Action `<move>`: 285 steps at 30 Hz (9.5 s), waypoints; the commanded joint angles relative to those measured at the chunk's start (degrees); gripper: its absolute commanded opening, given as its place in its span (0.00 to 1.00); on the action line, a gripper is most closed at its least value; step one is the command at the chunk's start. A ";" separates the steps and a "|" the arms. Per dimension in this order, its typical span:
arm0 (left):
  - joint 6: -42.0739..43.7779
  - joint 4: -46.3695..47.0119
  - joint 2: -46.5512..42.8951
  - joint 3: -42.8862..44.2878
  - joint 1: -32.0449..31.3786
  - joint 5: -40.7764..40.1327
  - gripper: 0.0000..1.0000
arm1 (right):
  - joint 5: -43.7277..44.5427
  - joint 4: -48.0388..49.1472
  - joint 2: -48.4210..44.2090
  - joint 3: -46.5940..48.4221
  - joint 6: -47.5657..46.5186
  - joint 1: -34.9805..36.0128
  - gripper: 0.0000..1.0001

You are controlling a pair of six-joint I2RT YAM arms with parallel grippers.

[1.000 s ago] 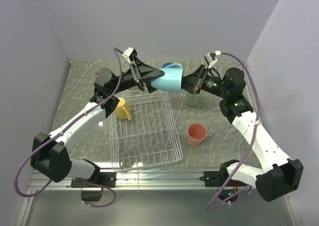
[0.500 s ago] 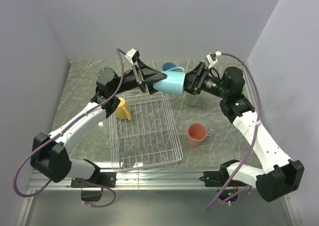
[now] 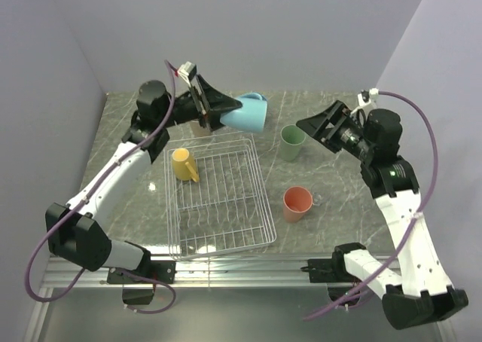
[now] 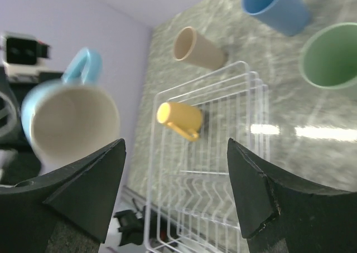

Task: Load the cups into the dish rack

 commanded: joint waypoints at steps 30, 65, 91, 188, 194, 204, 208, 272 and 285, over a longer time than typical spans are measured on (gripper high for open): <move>49.69 -60.62 24.77 22.24 -16.28 -74.65 0.00 | 6.58 -8.68 -3.19 -11.52 -4.61 -1.08 0.77; 43.62 -66.23 12.47 23.98 -15.40 -68.32 0.99 | 9.57 -4.55 11.92 -1.59 -6.54 -1.08 0.77; 39.23 -64.66 -1.94 19.51 -4.77 -53.03 0.95 | -1.59 -21.07 54.98 50.52 -12.61 8.67 0.77; -5.85 19.44 -8.01 -9.67 0.33 3.49 1.00 | -34.64 34.29 12.72 -8.44 30.27 0.85 0.00; -11.13 26.65 -9.59 -15.56 0.33 1.29 0.99 | -35.07 49.75 14.13 -10.54 39.41 2.78 0.00; -13.41 29.73 -11.00 -19.08 0.33 -1.70 0.99 | -34.99 59.35 18.34 -10.47 44.79 8.14 0.00; -16.31 34.21 -10.12 -20.39 0.24 -1.88 0.99 | -33.67 59.08 20.27 -10.02 43.99 11.04 0.00; 7.59 0.56 -14.34 -8.09 -0.64 -5.12 0.00 | -28.04 60.93 31.70 -0.62 46.10 21.06 0.00; 14.79 -11.02 -11.09 -0.19 -0.72 -5.22 0.00 | -23.74 11.82 23.29 5.90 18.16 11.96 0.61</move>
